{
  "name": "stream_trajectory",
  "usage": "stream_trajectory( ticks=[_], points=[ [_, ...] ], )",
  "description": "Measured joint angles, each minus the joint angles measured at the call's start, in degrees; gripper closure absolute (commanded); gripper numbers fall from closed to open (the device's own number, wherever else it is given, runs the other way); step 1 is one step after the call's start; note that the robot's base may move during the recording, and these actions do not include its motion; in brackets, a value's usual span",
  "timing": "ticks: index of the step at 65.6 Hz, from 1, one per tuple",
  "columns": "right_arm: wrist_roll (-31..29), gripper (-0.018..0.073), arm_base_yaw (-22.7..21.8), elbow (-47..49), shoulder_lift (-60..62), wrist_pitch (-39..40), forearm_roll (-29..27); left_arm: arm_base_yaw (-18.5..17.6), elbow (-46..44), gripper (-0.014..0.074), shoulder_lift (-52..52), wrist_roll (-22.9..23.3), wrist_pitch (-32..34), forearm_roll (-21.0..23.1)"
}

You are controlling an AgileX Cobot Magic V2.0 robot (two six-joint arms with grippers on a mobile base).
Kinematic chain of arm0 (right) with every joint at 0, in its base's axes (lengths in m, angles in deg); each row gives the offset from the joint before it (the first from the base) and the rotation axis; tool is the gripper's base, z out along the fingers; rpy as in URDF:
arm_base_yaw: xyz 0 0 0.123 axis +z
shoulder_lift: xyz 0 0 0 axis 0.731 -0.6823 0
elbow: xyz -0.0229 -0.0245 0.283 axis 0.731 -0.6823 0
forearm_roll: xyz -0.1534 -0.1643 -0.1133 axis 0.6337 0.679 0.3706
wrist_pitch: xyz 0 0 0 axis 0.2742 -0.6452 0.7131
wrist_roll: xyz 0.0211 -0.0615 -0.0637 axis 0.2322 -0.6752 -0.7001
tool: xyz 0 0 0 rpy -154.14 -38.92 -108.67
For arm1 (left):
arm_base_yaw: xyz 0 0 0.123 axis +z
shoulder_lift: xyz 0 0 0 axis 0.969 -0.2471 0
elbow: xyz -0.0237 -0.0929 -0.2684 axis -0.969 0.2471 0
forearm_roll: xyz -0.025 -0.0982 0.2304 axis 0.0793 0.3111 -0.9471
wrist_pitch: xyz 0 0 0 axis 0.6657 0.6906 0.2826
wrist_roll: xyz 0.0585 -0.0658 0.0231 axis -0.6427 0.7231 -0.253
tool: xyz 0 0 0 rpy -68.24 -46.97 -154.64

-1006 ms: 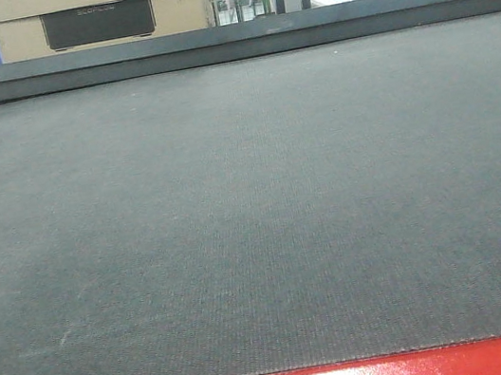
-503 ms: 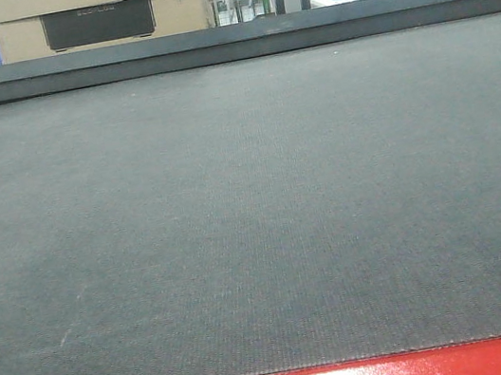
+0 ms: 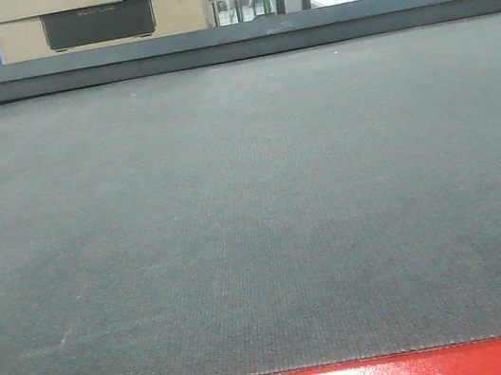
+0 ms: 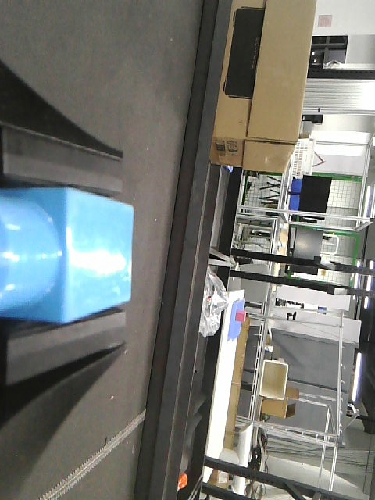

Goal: Grab block from conveyor and place in blue bin
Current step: 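Lift both held blocks up off the conveyor belt, then drive the base away from the conveyor toward the blue bin shelves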

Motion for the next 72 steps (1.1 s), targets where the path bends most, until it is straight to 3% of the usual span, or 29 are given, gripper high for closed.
stream_trajectory(
  ticks=[72],
  points=[
    [0.0, 0.0721, 0.0, 0.0, 0.1, 0.0, 0.1, 0.0, 0.0, 0.0707, 0.0, 0.0, -0.1, -0.2]
  ],
)
